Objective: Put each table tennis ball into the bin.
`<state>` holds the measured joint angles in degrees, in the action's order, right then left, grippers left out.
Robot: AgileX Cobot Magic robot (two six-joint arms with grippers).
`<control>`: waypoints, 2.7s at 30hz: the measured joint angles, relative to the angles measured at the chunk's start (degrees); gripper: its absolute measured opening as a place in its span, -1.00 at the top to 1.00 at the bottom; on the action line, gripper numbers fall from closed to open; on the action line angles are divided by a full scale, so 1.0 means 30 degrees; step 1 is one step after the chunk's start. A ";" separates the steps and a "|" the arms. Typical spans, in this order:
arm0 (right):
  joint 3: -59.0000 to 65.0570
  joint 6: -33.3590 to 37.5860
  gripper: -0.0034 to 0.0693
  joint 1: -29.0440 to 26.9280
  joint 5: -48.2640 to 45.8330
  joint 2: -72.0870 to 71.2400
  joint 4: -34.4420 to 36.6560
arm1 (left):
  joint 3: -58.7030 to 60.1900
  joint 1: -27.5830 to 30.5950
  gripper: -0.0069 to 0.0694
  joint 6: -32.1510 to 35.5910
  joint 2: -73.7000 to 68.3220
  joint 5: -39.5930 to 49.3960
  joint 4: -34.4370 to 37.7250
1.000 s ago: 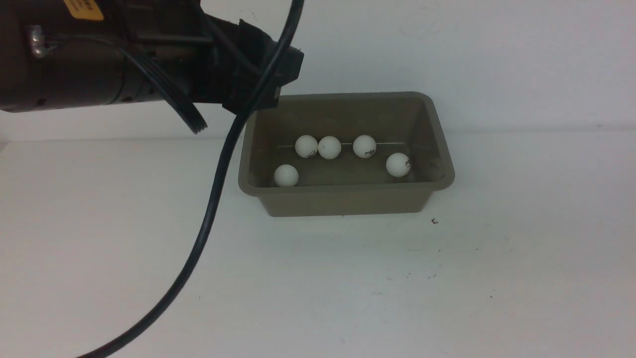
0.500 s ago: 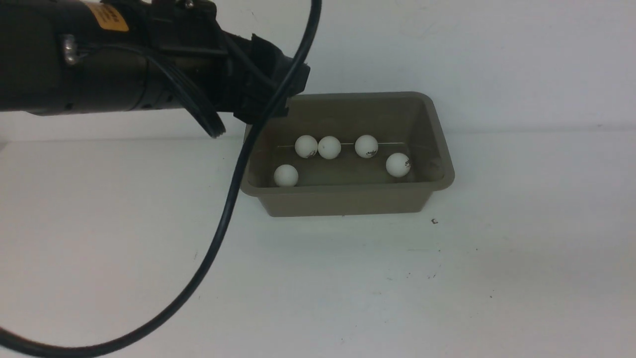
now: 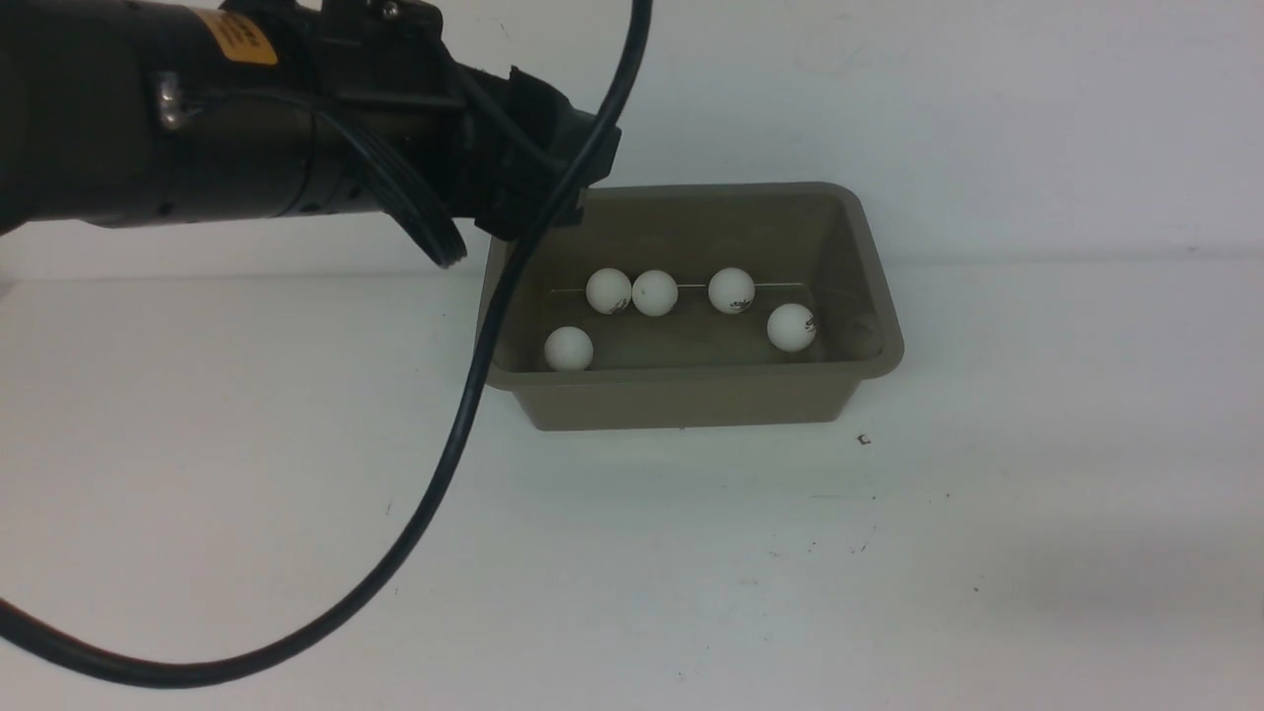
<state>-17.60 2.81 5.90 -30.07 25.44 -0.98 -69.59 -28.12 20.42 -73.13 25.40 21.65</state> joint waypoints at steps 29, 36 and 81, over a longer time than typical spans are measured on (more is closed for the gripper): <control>0.0098 0.1421 -0.22 0.0000 0.0085 -0.1046 0.3320 | 0.0000 0.0000 -0.33 0.0000 0.0000 -0.0501 0.0000; 0.0098 0.1421 -0.22 0.0000 0.0085 -0.1061 0.3320 | 0.0000 0.0000 -0.33 0.0000 0.0000 -0.0518 0.0000; 0.0098 0.1424 -0.22 0.0000 -0.0610 -0.1061 0.3320 | 0.0000 0.0000 -0.33 0.3123 -0.0249 -0.3952 0.4631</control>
<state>-17.31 7.08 5.90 -31.89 22.26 8.98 -69.59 -28.12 29.79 -73.88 13.55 35.55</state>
